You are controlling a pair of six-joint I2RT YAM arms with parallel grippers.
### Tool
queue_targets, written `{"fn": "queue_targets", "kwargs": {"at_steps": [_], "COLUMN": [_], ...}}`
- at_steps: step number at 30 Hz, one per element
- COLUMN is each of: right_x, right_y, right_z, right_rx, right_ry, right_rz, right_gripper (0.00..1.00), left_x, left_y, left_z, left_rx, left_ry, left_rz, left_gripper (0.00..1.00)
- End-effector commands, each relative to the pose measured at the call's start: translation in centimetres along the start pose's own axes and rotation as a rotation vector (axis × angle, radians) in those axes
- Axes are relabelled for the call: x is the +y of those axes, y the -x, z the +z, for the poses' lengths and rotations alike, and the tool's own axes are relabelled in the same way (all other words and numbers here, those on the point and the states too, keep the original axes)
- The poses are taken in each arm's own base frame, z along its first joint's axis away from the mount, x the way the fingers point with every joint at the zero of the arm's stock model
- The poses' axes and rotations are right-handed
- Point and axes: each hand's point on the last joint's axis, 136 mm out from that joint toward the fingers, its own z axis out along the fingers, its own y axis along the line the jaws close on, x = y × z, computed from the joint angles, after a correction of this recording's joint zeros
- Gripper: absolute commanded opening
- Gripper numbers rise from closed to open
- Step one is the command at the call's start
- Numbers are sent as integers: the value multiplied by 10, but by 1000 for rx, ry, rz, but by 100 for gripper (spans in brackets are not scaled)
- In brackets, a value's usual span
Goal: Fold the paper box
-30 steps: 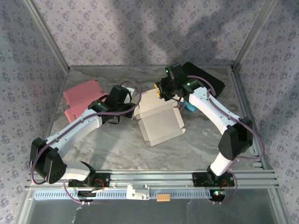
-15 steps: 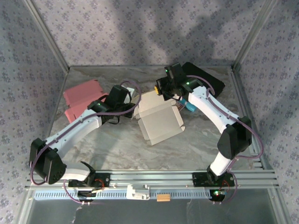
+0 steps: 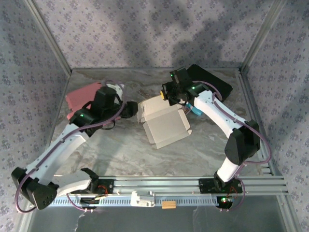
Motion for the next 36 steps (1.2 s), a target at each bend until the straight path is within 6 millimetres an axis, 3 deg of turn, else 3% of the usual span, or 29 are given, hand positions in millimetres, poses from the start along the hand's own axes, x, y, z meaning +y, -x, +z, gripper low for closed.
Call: {"fn": "queue_targets", "kwargs": {"at_steps": [1, 7, 16, 36], "right_x": [5, 4, 4, 3], "right_y": [-1, -1, -4, -8], "right_z": [-11, -10, -7, -6], "right_rx": [-16, -16, 0, 18], "right_ry": [23, 17, 16, 18], "right_rz": [17, 19, 20, 18], "right_gripper": [0, 0, 0, 0], "left_x": [-5, -28, -31, -45], "left_y": [15, 17, 13, -2], "left_z": [5, 42, 64, 80], "left_rx": [38, 186, 243, 303], "left_ry": [-37, -94, -70, -95], "left_rz": [-247, -504, -594, -606], "left_gripper": [64, 58, 58, 56]}}
